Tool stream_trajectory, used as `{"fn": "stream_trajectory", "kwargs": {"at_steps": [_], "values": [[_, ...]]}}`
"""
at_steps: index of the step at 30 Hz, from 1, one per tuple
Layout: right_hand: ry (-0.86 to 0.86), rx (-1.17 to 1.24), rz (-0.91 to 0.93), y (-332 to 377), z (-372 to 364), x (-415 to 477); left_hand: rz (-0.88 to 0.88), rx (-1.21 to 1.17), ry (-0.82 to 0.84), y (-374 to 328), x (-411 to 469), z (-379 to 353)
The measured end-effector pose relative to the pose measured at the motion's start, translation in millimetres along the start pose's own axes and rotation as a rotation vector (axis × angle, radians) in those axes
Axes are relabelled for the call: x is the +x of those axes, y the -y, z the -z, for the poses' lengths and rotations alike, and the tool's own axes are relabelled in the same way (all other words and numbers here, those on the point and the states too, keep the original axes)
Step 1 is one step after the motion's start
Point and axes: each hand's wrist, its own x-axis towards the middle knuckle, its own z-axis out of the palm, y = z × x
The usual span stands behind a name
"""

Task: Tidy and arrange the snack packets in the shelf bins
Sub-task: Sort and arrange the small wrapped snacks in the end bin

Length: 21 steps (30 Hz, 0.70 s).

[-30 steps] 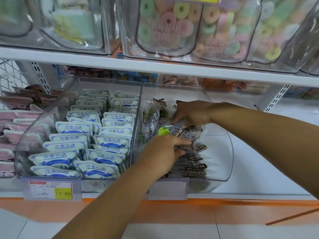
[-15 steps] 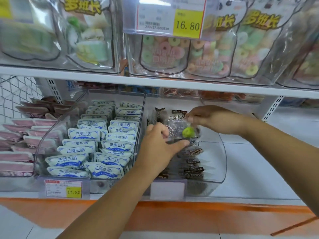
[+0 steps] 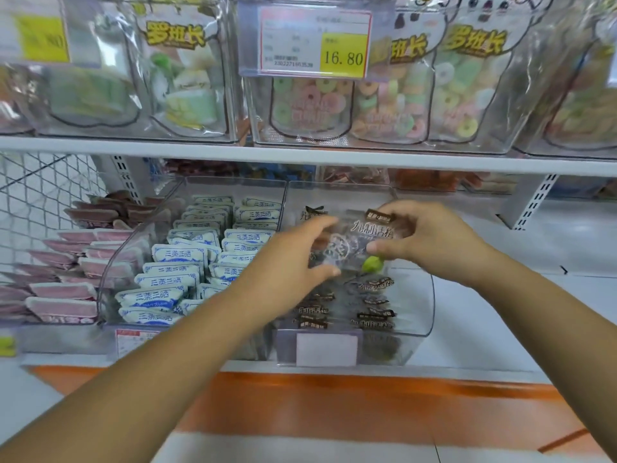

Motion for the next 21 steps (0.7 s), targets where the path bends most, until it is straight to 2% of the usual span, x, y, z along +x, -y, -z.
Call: {"fn": "stream_trajectory", "kwargs": {"at_steps": [2,4,7,10,14,21], "values": [[-0.015,0.05,-0.033,1.5,3.3,-2.4,-0.109,0.306,0.015,13.9,-4.7,18.1],[0.036,-0.025,-0.015,4.8,-1.5,-5.2,-0.18,0.433,0.024,31.2,-11.3,27.8],[0.179,-0.389,0.06,5.3,-21.7,-7.2,-0.217,0.449,0.064,47.7,-20.6,27.0],[0.194,-0.589,0.12,1.1,-38.1,-1.2,-0.258,0.481,0.054,51.6,-21.3,23.6],[0.168,-0.62,0.182,-4.6,-61.5,11.4,-0.277,0.444,0.041,59.8,-22.0,20.5],[0.309,-0.622,0.236,-12.5,-86.3,22.2,-0.275,0.384,-0.003,64.9,-21.5,18.4]]}}
